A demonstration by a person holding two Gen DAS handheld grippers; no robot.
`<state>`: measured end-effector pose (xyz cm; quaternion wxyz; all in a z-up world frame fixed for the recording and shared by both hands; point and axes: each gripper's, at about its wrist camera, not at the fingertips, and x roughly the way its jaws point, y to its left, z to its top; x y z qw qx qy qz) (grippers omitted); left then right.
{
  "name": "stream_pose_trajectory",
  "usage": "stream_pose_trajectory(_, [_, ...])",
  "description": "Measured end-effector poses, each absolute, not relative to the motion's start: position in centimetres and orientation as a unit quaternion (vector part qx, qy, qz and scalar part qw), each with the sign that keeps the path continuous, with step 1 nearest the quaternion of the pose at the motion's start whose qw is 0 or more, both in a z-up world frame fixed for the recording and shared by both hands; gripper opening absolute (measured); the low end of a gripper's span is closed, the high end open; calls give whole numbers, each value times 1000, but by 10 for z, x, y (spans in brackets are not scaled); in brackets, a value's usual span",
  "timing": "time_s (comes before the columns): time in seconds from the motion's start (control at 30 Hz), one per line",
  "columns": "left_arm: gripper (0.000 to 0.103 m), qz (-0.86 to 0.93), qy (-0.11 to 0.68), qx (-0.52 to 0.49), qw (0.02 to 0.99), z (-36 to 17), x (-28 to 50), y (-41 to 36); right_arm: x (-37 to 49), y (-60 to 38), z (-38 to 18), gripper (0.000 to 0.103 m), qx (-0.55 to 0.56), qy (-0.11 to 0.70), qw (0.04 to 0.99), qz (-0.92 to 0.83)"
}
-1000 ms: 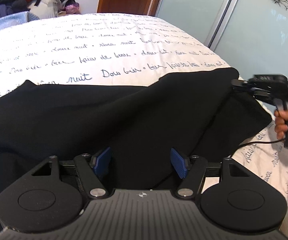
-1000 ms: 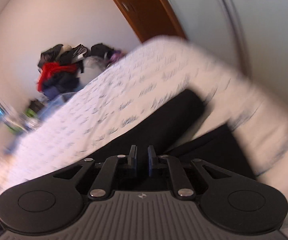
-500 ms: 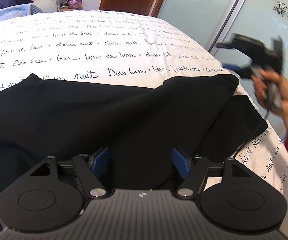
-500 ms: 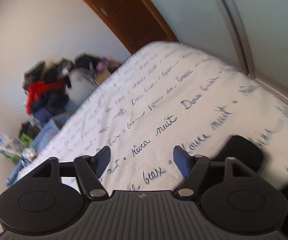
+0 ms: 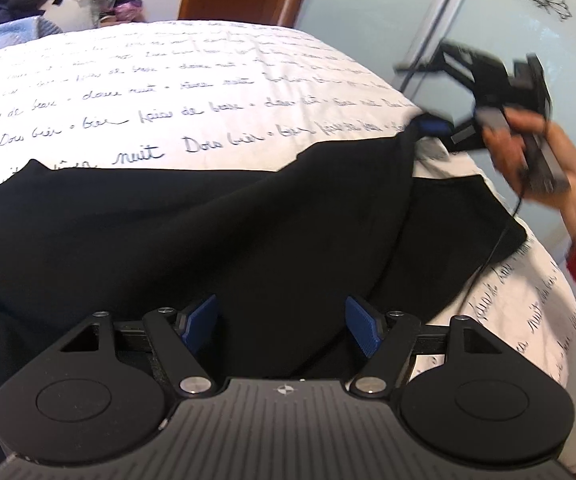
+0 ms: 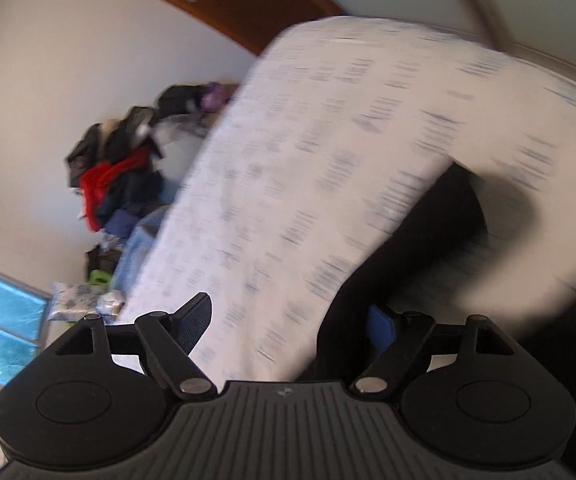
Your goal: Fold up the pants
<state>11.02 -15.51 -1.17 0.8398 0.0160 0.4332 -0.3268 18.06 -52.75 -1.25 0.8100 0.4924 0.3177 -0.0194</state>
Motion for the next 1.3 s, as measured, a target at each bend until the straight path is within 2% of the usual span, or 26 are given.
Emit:
stream_pose_trajectory(0.07, [71, -321, 442, 5, 838, -12, 116, -154, 208, -527, -11, 84, 496, 305, 813, 4])
stream_pose_trajectory(0.17, [71, -322, 447, -5, 834, -12, 118, -151, 225, -521, -6, 84, 422, 307, 852, -48])
stream_pose_trajectory(0.37, [72, -331, 449, 2, 830, -14, 116, -156, 170, -528, -5, 84, 437, 243, 865, -28])
stream_pose_trajectory(0.5, [72, -341, 447, -3, 827, -14, 113, -163, 177, -530, -13, 84, 461, 257, 849, 15])
stream_pose_trajectory(0.63, [72, -342, 445, 4, 827, -14, 110, -168, 205, -519, -36, 84, 428, 305, 850, -30])
stream_pose_trajectory(0.83, [72, -347, 410, 48, 842, -10, 102, -182, 226, -522, -50, 83, 418, 262, 868, -55])
stream_pose_trajectory(0.87, [72, -348, 402, 57, 845, -10, 101, -185, 229, -522, -50, 72, 409, 260, 872, -61])
stream_pose_trajectory(0.9, [72, -349, 396, 65, 847, -11, 99, -188, 232, -521, -50, 45, 400, 263, 876, -67])
stream_pose_trajectory(0.97, [72, -354, 384, 80, 849, -13, 97, -194, 237, -520, -52, 10, 387, 272, 878, -70])
stream_pose_trajectory(1.07, [70, -355, 365, 111, 853, -16, 93, -204, 223, -517, -43, 5, 363, 247, 896, -72])
stream_pose_trajectory(1.17, [69, -354, 338, 144, 860, -20, 87, -213, 197, -513, -22, 5, 333, 214, 915, -80])
stream_pose_trajectory(1.3, [60, -343, 312, 175, 869, -27, 81, -224, 153, -505, 13, 5, 271, 172, 942, -100])
